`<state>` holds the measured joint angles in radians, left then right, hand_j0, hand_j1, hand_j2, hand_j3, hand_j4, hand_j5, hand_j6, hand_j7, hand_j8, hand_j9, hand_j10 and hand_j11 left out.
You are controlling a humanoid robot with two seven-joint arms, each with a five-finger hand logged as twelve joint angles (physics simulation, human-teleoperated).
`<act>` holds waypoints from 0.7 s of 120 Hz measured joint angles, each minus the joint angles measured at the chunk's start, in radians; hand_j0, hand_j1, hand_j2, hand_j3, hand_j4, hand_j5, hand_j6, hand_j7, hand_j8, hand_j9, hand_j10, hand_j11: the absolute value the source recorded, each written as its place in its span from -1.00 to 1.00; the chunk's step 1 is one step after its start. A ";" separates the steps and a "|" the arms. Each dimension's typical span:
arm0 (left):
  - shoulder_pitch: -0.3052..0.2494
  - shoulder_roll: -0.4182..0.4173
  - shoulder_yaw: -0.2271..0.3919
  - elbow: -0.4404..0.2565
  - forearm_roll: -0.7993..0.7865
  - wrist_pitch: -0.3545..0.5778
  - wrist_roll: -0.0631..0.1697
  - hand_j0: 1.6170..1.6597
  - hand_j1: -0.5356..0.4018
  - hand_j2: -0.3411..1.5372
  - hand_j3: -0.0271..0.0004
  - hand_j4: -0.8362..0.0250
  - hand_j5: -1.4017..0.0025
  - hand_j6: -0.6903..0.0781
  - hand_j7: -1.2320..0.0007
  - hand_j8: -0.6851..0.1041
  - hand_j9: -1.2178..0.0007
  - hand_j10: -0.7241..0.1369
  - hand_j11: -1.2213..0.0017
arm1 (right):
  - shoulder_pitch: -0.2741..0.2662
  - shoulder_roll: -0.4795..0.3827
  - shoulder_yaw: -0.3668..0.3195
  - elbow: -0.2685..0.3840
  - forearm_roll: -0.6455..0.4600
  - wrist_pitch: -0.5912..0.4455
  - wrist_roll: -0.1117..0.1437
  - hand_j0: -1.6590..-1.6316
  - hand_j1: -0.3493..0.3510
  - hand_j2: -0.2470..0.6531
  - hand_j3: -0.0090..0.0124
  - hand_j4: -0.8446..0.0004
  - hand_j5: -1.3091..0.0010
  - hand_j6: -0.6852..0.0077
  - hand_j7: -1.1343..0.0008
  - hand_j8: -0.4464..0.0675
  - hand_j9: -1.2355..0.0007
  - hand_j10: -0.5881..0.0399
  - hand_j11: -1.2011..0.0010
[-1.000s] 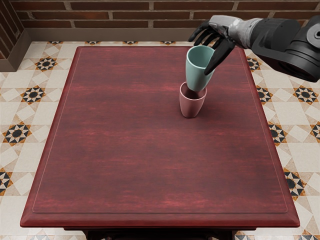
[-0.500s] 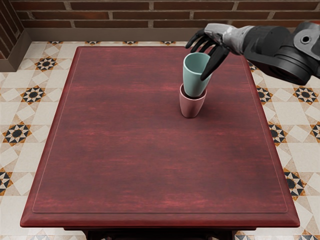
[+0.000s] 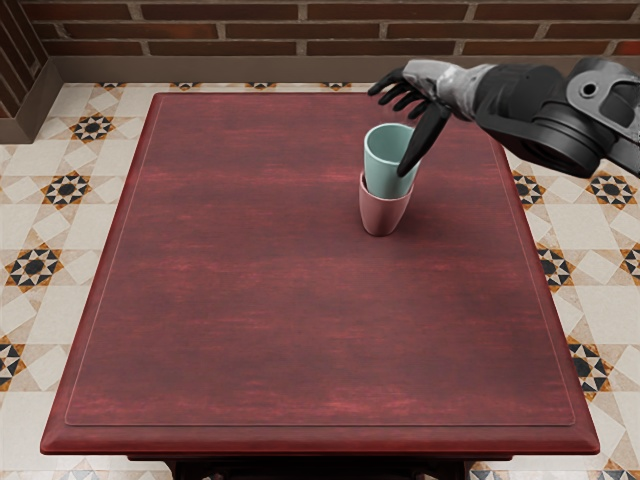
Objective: Pick up cup and place in cup with right hand
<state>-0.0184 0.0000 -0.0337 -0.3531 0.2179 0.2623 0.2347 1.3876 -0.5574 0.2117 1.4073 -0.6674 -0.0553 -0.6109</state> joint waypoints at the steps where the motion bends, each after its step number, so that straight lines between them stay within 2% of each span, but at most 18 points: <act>1: 0.000 0.000 0.000 0.000 0.000 0.000 0.000 0.92 0.89 -0.64 0.97 0.94 1.00 0.80 1.00 0.74 1.00 0.68 1.00 | -0.001 0.001 0.000 -0.001 0.000 0.000 0.000 -0.93 -0.29 -0.38 -0.16 0.46 0.54 0.34 0.48 -0.04 0.52 0.11 0.50; 11: 0.000 0.000 0.000 0.000 0.000 0.000 0.000 0.92 0.89 -0.64 0.97 0.94 1.00 0.80 1.00 0.74 1.00 0.68 1.00 | -0.005 0.008 0.001 -0.008 -0.001 -0.003 0.000 -0.93 -0.50 -0.41 -0.16 0.62 0.68 0.53 0.64 0.19 0.67 0.34 0.65; 23: 0.000 0.000 0.000 0.000 0.000 0.000 0.000 0.92 0.89 -0.64 0.97 0.94 1.00 0.80 1.00 0.74 1.00 0.68 1.00 | -0.018 0.006 0.002 -0.011 0.000 -0.003 0.000 -0.93 -0.67 -0.43 -0.16 0.75 0.79 0.68 0.76 0.37 0.78 0.52 0.77; 39: 0.000 0.000 0.000 0.000 0.000 0.000 0.000 0.92 0.89 -0.64 0.97 0.94 1.00 0.80 1.00 0.74 1.00 0.68 1.00 | -0.035 -0.015 0.002 -0.012 0.001 0.008 0.000 -0.93 -0.81 -0.44 -0.16 0.85 0.88 0.80 0.86 0.52 0.87 0.67 0.87; 53: 0.000 0.000 0.000 0.000 0.000 0.000 0.000 0.92 0.89 -0.64 0.97 0.94 1.00 0.80 1.00 0.74 1.00 0.68 1.00 | -0.041 -0.077 0.003 -0.013 0.039 0.047 0.000 -0.93 -0.88 -0.45 -0.16 0.90 0.92 0.86 0.91 0.59 0.92 0.74 0.91; 76: 0.000 0.000 0.000 0.000 0.000 0.000 0.000 0.92 0.89 -0.64 0.97 0.94 1.00 0.80 1.00 0.74 1.00 0.68 1.00 | -0.044 -0.239 0.011 -0.011 0.286 0.275 0.000 -0.93 -0.93 -0.45 -0.16 0.94 0.96 0.91 0.95 0.65 0.95 0.80 0.95; 84: 0.000 0.000 0.000 0.000 0.000 0.000 0.000 0.92 0.89 -0.64 0.97 0.94 1.00 0.80 1.00 0.74 1.00 0.68 1.00 | -0.048 -0.299 0.025 -0.010 0.363 0.399 0.027 -0.93 -0.94 -0.45 -0.16 0.95 0.96 0.91 0.96 0.66 0.96 0.81 0.96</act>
<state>-0.0184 0.0000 -0.0338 -0.3529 0.2179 0.2623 0.2347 1.3400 -0.8562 0.2369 1.3968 -0.3040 0.3439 -0.5837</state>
